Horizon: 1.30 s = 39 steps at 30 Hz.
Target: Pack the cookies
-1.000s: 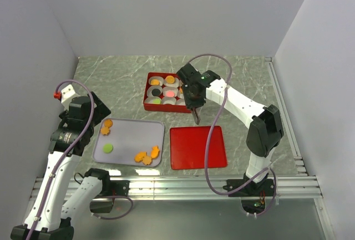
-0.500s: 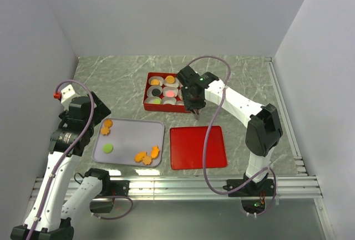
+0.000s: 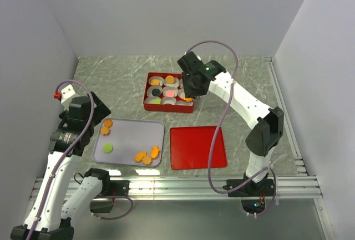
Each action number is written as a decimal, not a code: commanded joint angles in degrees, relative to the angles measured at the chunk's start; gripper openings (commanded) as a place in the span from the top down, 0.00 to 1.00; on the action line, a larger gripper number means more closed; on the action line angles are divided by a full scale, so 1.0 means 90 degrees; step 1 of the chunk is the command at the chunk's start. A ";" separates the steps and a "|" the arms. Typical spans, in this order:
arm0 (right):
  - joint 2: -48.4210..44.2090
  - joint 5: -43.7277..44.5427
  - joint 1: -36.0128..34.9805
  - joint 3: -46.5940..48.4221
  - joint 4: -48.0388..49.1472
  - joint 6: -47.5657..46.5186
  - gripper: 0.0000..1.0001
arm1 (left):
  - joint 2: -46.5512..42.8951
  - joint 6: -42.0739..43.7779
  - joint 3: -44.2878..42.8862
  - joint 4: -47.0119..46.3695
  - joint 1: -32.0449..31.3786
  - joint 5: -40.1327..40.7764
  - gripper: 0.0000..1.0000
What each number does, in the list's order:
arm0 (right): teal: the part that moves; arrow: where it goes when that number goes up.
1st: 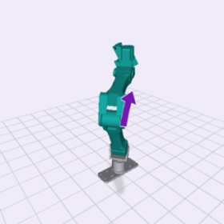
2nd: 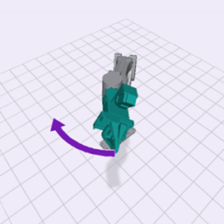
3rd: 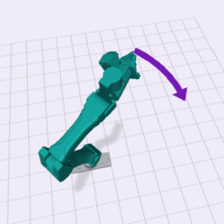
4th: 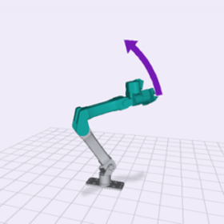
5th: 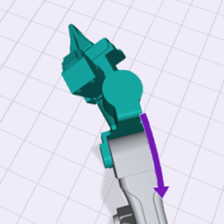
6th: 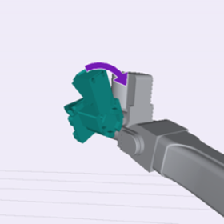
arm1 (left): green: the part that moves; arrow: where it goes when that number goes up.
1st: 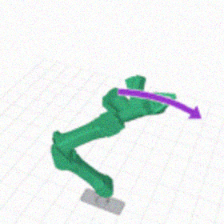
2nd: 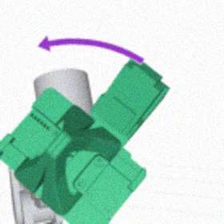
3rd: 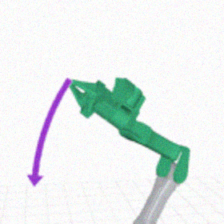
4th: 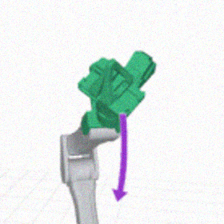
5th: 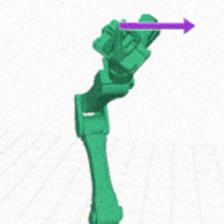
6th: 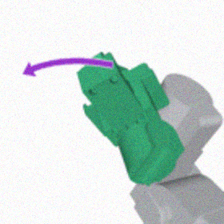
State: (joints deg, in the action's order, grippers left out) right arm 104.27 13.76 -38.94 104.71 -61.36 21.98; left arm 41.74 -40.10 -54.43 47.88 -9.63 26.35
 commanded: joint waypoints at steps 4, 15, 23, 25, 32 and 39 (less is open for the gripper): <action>-0.0081 0.0181 0.0059 0.0680 -0.0389 -0.0049 0.53 | -0.0047 -0.0017 -0.0045 -0.0085 -0.0034 0.0031 0.04; -0.0569 -0.0171 -0.0497 0.0729 -0.0691 0.0224 0.53 | -0.0038 -0.0017 -0.0036 -0.0085 -0.0034 0.0031 0.04; -0.0940 -0.0288 -0.1864 0.0359 -0.0965 0.0653 0.53 | -0.0018 -0.0017 -0.0045 -0.0085 -0.0034 0.0041 0.04; -0.1057 -0.0415 -0.2245 0.0027 -0.0936 0.0878 0.53 | -0.0009 -0.0027 -0.0045 -0.0085 -0.0034 0.0051 0.04; -0.1809 -0.1019 -0.3182 -0.1301 -0.0692 0.1668 0.53 | -0.0018 -0.0047 -0.0036 -0.0076 -0.0024 0.0051 0.04; -0.1898 -0.1313 -0.3798 -0.1878 -0.0438 0.2011 0.53 | -0.0067 -0.0047 -0.0036 -0.0085 -0.0014 0.0061 0.04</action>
State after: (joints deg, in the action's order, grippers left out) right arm 89.43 3.27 -72.16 88.42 -68.01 37.23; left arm 41.82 -40.14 -54.43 47.88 -9.63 26.37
